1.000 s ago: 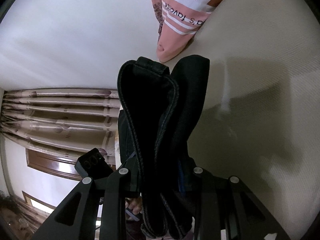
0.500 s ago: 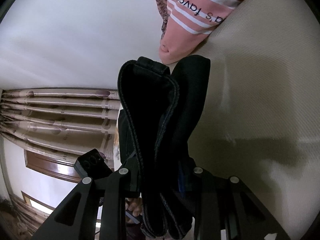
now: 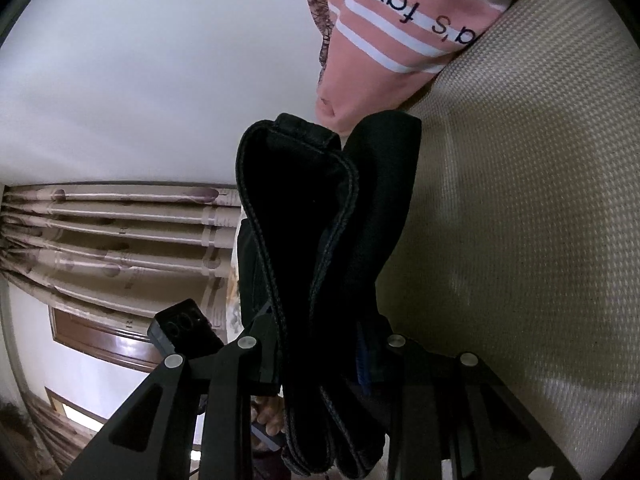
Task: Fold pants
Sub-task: 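Carry the folded black trousers toward the pink pillow with both grippers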
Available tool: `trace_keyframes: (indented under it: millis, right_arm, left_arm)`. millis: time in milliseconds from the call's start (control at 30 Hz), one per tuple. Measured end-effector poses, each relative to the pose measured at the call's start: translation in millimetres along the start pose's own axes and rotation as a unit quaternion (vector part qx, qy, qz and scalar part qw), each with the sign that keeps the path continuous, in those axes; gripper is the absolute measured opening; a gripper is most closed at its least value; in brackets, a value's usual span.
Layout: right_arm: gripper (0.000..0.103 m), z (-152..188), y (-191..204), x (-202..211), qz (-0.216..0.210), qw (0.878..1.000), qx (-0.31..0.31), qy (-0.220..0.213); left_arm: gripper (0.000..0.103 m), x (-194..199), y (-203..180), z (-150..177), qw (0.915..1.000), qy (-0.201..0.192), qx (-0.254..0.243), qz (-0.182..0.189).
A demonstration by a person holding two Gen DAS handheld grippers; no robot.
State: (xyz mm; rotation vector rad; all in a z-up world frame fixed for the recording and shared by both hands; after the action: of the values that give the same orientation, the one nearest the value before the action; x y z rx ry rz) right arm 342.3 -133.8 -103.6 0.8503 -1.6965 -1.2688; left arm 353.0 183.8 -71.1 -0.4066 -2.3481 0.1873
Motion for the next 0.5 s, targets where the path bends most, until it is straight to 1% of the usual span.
trace_keyframes:
  millis: [167,267,500]
  right_arm:
    - [0.026,0,-5,-6,0.001,1.0,-0.005,0.001]
    - [0.026,2,-7,4,0.0,1.0,-0.005,0.003]
    - [0.026,-2,-6,6,0.0,1.0,-0.004,0.002]
  left_arm:
    - [0.016,-10,6,1,1.0,0.003,-0.002,-0.005]
    - [0.016,-14,10,2,1.0,0.005,0.001,-0.004]
    - [0.016,-17,13,1,1.0,0.006,0.001,-0.004]
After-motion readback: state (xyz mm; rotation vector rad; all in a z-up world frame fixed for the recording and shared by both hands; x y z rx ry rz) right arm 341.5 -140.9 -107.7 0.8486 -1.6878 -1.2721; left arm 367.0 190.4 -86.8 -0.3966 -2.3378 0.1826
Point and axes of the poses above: each gripper's, at about its wrist camera, not at the fingertips, and x roughly against the way its jaws point, y to its left, z to its underside, the point moved 1 cm from there along -x, roughly the way its jaws point, and after that the axes turned 8 degrees about -y, right-handed, at the moved point
